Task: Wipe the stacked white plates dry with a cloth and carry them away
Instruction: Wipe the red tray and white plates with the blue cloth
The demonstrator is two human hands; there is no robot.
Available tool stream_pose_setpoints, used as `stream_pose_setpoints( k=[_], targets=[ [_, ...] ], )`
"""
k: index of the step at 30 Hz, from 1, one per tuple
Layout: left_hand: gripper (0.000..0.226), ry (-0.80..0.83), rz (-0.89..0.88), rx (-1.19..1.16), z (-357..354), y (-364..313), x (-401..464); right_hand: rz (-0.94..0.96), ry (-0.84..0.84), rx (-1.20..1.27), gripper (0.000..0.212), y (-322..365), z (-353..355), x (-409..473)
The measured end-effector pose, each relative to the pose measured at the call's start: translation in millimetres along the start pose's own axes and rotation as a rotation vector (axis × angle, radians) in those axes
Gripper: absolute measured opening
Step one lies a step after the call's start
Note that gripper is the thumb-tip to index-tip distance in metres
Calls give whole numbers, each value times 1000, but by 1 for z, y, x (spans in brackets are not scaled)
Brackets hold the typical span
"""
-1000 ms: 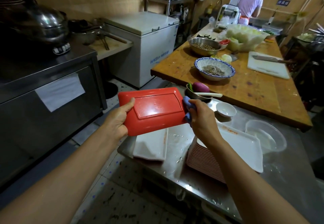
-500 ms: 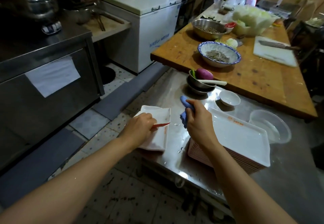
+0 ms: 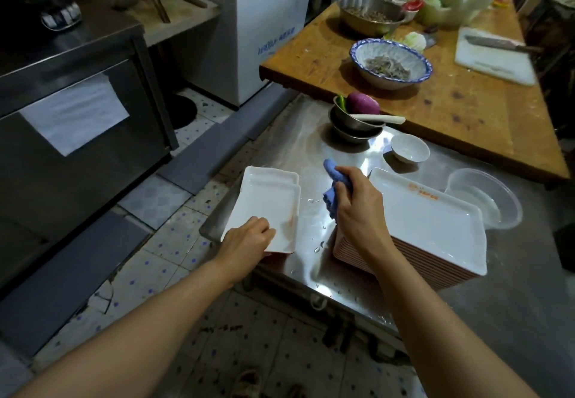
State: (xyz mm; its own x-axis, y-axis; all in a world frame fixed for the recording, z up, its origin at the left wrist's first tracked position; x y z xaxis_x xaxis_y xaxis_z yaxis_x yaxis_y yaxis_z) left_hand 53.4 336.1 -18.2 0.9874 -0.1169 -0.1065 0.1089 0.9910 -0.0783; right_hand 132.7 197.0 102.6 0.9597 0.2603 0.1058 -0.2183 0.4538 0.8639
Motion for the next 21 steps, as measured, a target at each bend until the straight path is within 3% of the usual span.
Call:
stream_pose_setpoints(
  k=[21],
  targets=[
    [63,182,87,21,-39,16,35,40,-14,-21,30,-1,13,-11]
  ],
)
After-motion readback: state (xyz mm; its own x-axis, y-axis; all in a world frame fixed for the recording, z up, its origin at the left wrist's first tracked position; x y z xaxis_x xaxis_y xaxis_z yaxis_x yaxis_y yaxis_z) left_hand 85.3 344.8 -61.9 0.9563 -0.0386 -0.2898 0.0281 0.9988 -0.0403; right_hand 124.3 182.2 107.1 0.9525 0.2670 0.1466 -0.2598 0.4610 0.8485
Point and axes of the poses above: each hand's wrist, its own x-axis towards the middle knuckle, its own z-axis out of the back of the hand, y = z × x, the point moved 9 cm from there along x, towards the middle knuckle, and after that the axes turned 3 degrees about -z, right-handed, at the moved point
